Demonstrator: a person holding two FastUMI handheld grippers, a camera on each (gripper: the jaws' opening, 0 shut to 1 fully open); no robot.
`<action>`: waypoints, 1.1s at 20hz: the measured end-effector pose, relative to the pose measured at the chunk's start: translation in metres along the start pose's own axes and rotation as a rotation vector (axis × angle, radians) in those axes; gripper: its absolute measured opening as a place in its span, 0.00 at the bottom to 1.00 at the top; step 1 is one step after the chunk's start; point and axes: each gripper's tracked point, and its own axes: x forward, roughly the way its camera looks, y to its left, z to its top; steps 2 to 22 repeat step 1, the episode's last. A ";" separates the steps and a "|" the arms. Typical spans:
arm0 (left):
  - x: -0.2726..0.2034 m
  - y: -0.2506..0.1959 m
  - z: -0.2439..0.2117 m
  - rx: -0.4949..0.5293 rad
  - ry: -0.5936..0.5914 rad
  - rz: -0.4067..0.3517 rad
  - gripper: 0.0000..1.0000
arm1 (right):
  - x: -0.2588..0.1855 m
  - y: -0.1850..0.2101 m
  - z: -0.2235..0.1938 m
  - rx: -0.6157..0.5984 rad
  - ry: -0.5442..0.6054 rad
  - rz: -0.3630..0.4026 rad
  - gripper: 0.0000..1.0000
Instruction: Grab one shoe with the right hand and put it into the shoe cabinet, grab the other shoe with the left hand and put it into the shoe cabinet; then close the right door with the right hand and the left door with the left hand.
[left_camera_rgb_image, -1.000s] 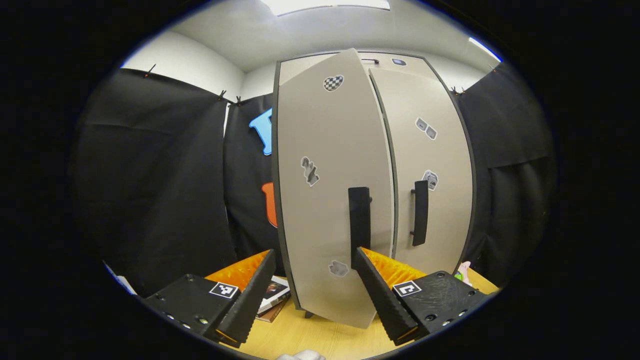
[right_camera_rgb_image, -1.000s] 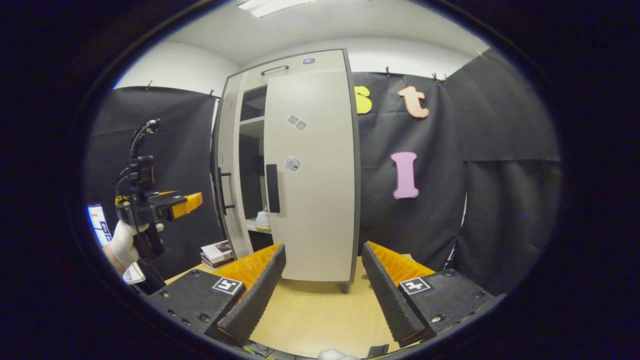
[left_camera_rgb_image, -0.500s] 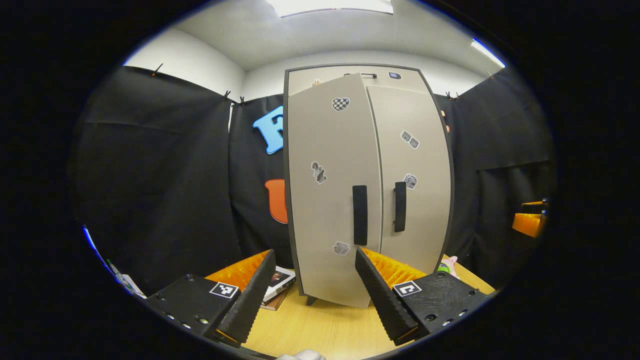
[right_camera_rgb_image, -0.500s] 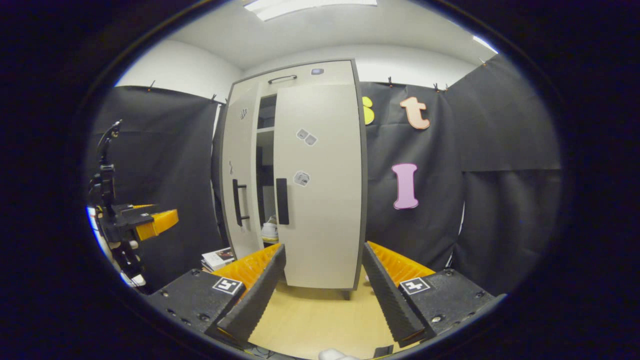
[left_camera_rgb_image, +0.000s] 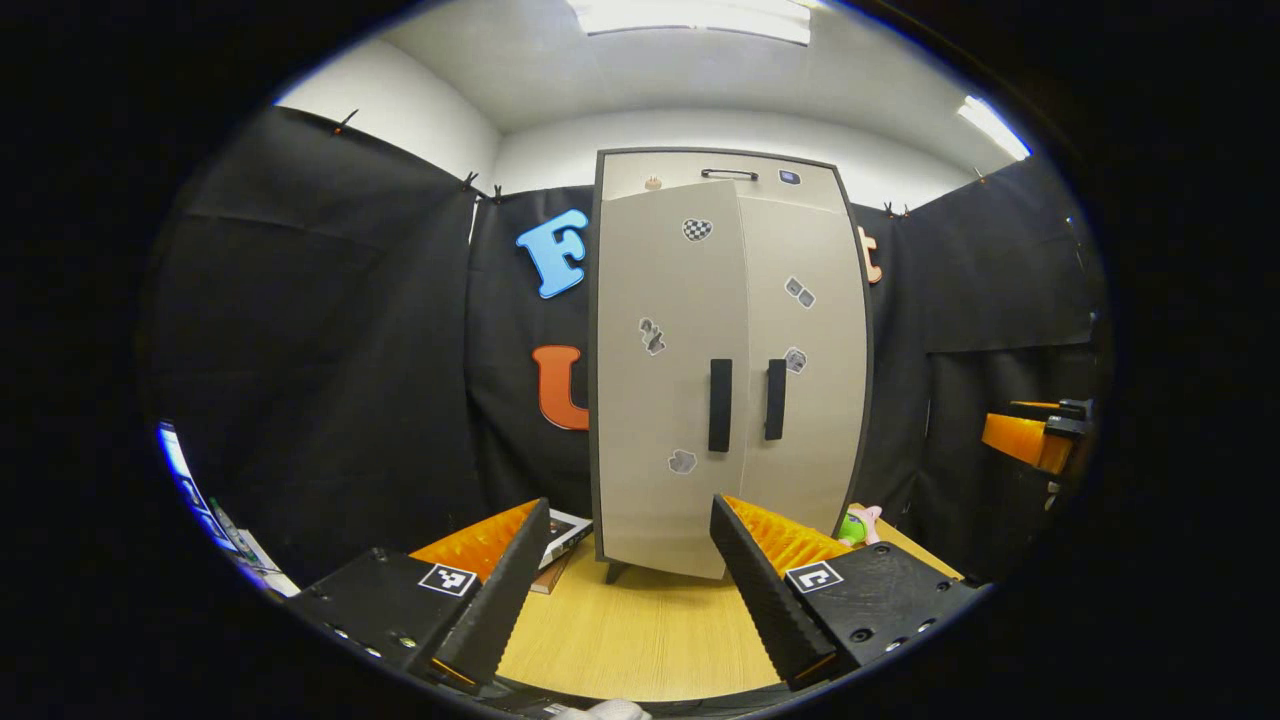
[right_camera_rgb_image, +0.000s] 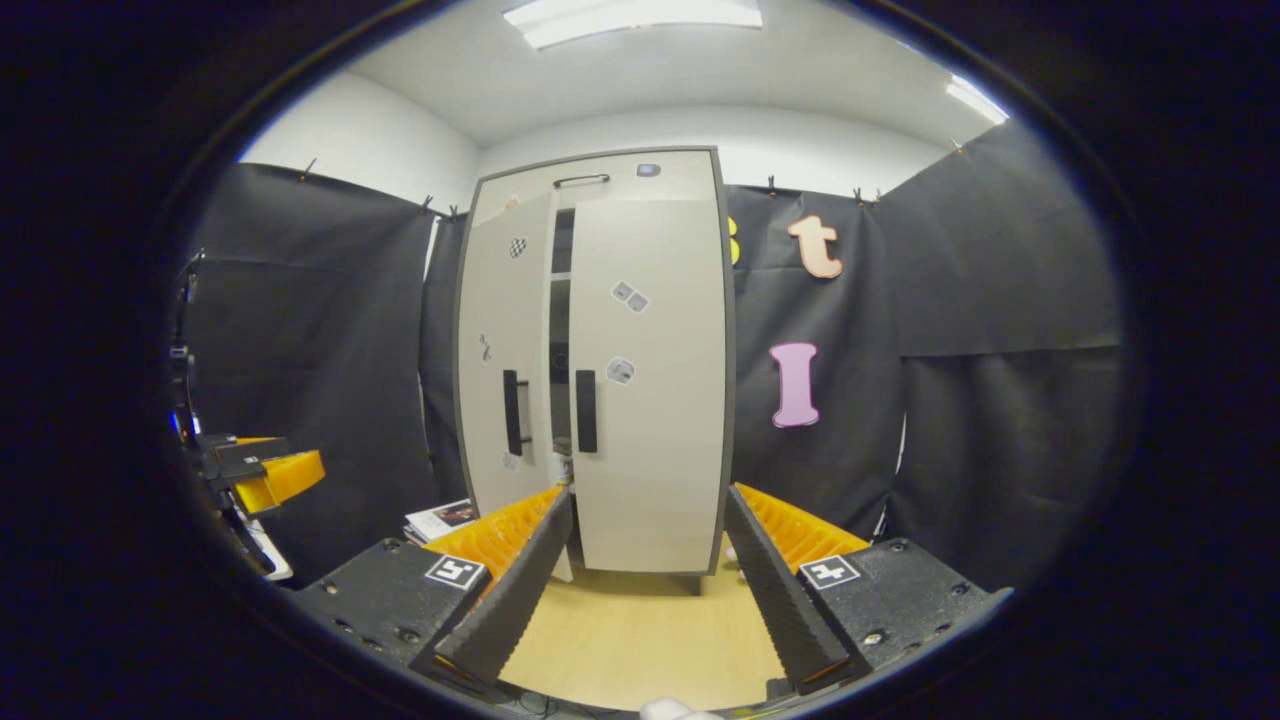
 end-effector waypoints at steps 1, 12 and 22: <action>-0.007 0.002 -0.004 -0.001 0.006 -0.003 0.96 | -0.006 0.002 -0.004 0.002 0.008 -0.008 0.99; -0.007 0.002 -0.004 -0.001 0.006 -0.003 0.96 | -0.006 0.002 -0.004 0.002 0.008 -0.008 0.99; -0.007 0.002 -0.004 -0.001 0.006 -0.003 0.96 | -0.006 0.002 -0.004 0.002 0.008 -0.008 0.99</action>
